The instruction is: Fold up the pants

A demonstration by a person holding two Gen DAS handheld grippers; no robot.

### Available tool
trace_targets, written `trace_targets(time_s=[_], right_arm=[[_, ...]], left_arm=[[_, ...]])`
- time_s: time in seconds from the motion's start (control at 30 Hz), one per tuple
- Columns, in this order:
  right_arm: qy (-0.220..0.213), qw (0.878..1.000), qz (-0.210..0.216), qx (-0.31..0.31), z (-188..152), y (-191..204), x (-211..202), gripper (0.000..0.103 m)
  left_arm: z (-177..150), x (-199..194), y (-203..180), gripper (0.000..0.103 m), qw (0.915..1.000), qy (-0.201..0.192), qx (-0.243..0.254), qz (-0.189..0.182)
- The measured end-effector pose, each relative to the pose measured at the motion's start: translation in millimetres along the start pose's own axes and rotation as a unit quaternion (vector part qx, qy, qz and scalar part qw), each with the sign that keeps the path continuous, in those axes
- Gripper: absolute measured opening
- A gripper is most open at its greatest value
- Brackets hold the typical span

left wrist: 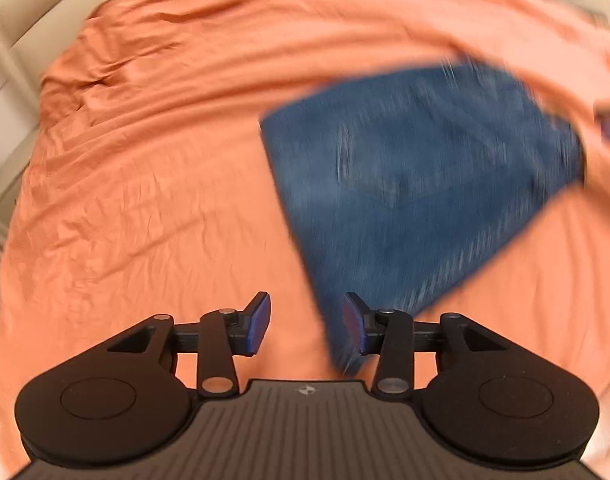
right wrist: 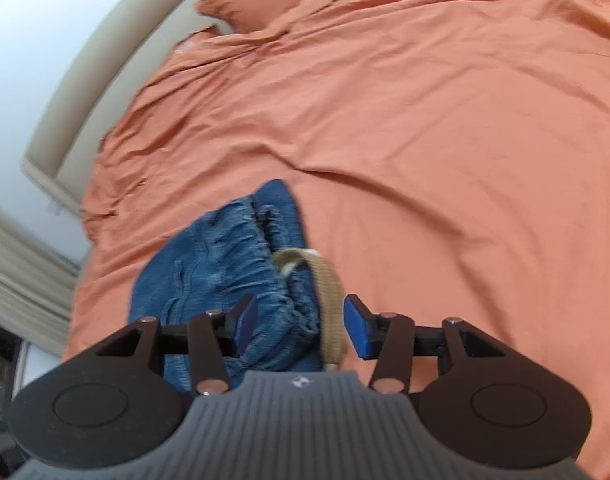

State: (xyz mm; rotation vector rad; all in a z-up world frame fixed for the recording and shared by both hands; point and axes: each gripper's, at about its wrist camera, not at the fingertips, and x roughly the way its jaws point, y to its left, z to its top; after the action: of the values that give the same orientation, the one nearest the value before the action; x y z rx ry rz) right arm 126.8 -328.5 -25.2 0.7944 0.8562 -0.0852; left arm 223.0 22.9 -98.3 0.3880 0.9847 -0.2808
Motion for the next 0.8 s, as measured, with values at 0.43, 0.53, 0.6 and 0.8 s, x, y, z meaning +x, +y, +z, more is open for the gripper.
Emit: trace_targets(time_s=[0.43,0.53,0.6,0.8], right_arm=[[-0.006,0.997,0.023,-0.072,24,12,48,0.066],[0.012,0.998,0.023,-0.063,26,9,65,0.074],[0.023,0.997,0.027,-0.063,28,10,74,0.075],[0.055,0.996,0.040,-0.059,33,11,101,0.075]], left_arm=[[19,56,6,0.066,0.9829,-0.060,-0.174,0.007],[18,65,15,0.077,0.9793,-0.061,-0.193,-0.006],[17,69,19,0.077,0.9776,-0.063,-0.201,-0.013],[19,87,33,0.080,0.9721,-0.061,-0.223,-0.037]])
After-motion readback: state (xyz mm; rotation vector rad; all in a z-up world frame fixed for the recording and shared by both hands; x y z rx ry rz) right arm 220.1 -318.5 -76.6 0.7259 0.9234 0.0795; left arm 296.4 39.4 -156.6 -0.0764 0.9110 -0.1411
